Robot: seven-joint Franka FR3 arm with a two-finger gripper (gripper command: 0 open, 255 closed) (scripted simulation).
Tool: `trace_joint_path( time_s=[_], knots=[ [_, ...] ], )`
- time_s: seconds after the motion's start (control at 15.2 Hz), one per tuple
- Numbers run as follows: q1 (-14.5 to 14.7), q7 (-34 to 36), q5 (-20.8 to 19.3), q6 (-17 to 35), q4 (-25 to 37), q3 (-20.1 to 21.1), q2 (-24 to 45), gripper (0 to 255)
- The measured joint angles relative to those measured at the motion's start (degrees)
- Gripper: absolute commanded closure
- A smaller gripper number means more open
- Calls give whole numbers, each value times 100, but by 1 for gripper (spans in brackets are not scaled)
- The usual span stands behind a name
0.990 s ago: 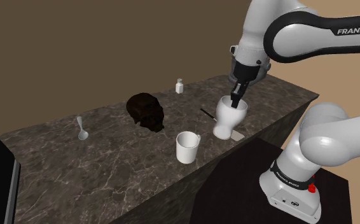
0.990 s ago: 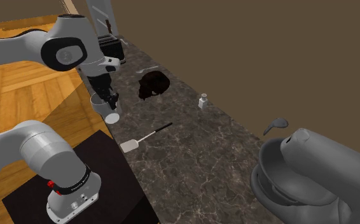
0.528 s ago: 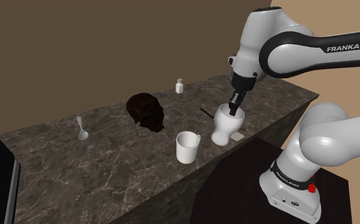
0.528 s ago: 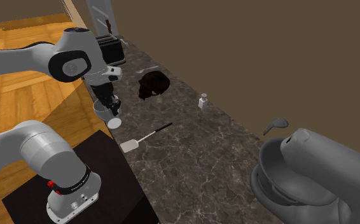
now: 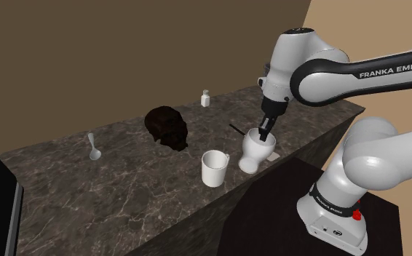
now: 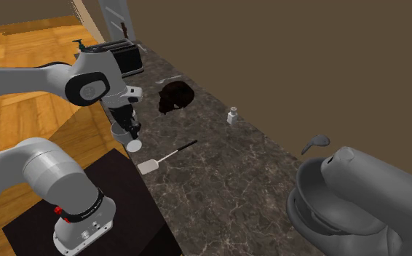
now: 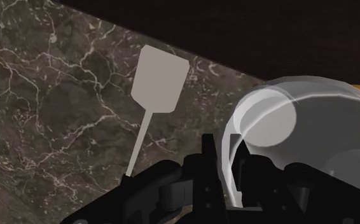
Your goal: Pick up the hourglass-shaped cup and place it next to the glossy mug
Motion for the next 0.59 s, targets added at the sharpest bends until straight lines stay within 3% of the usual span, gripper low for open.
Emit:
trace_joint_path(
  time_s=[0.53,0.59],
  knots=[
    [-5,0,-1,211,-124,3,84,255],
    [-5,0,-1,211,-124,3,84,0]
  ],
)
